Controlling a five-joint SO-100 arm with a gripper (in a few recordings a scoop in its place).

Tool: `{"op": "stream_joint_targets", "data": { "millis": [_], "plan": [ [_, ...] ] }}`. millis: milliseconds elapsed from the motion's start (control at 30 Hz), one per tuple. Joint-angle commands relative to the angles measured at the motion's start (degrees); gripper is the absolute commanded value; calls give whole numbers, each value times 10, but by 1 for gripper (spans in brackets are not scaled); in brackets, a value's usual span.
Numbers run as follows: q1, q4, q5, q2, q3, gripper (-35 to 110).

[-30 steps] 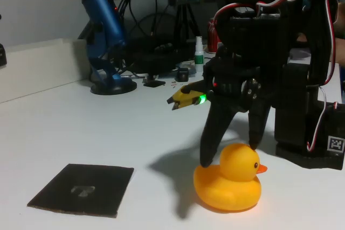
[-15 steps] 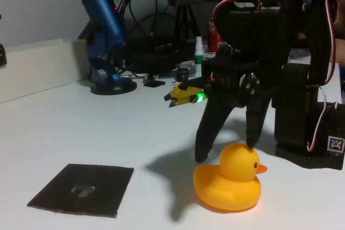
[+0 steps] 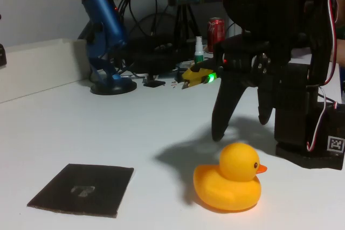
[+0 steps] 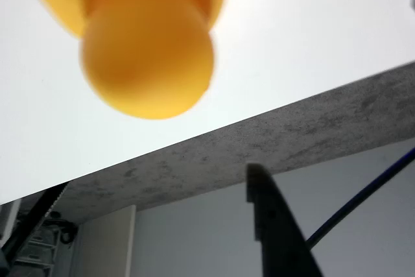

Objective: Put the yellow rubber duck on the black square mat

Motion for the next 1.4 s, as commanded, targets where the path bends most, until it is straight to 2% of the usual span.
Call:
{"op": "stream_joint_targets", "data": {
  "millis": [0, 267, 400, 633, 900, 1367],
  "plan": [
    [-7, 4, 3, 20, 12, 44],
    [84, 0, 3, 19, 31, 44],
    [84, -2, 4, 4, 31, 44],
    [83, -4, 4, -124, 23, 44],
    [62, -73, 4, -130, 24, 44],
    [22, -75, 9, -131, 32, 44]
  ]
}}
